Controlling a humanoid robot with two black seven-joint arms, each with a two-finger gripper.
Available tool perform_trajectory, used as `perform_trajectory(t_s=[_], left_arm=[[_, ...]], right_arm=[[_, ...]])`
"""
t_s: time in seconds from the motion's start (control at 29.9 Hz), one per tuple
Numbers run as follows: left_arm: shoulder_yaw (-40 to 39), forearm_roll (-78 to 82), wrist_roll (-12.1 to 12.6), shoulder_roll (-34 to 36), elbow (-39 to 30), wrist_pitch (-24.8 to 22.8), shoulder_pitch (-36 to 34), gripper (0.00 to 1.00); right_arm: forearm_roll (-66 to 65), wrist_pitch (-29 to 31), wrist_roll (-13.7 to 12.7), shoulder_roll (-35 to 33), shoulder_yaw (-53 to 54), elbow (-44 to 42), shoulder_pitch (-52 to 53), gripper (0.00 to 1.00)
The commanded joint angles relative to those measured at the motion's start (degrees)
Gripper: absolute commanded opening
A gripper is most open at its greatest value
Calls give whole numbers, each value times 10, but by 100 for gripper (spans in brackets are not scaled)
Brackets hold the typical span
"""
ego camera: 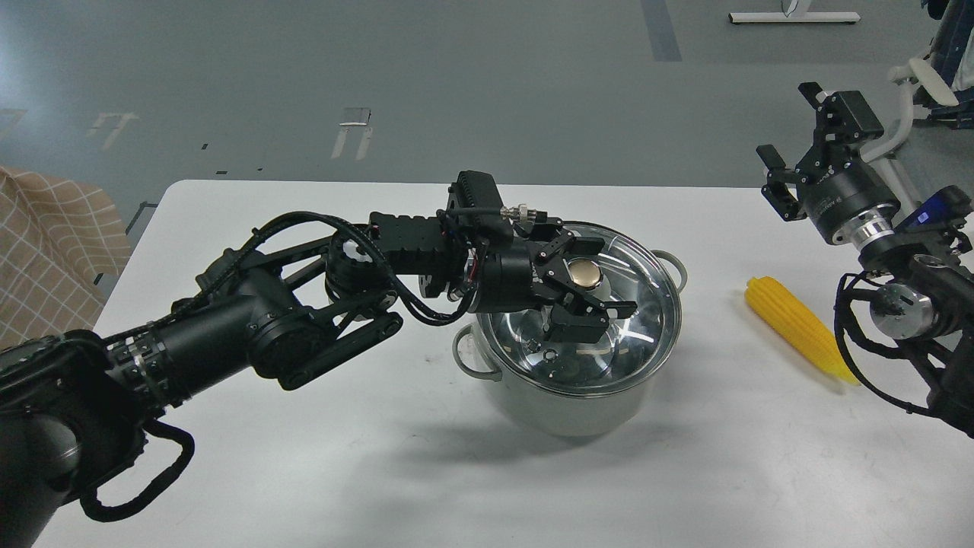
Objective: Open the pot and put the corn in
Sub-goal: 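Reach the left gripper over the pot and grasp the lid's brass knob, then lift the glass lid off the pot with the left gripper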
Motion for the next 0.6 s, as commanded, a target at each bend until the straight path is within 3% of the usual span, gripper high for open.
perform_trajectory(t_s=[0.0,0.17,0.27,0.37,0.4,0.43,0.5,0.57], left_arm=[[0,0,0,2,3,2,1,93],[0,0,0,3,17,19,2,90],[0,0,0,3,23,22,2,77],[0,0,0,3,25,22,2,41],[0,0,0,3,25,22,2,41],[0,0,0,3,25,22,3,30],[1,0,0,4,28,23,4,20],[-2,0,0,5,29,24,9,1]], right_arm=[[0,0,0,0,0,4,-3,100],[0,0,0,1,0,4,-4,100],[0,0,0,1,0,4,-4,100],[0,0,0,0,0,4,-4,100],[0,0,0,0,0,4,-4,100],[0,0,0,0,0,4,-4,100],[0,0,0,0,0,4,-4,100],[0,-1,0,0,0,4,-4,100]])
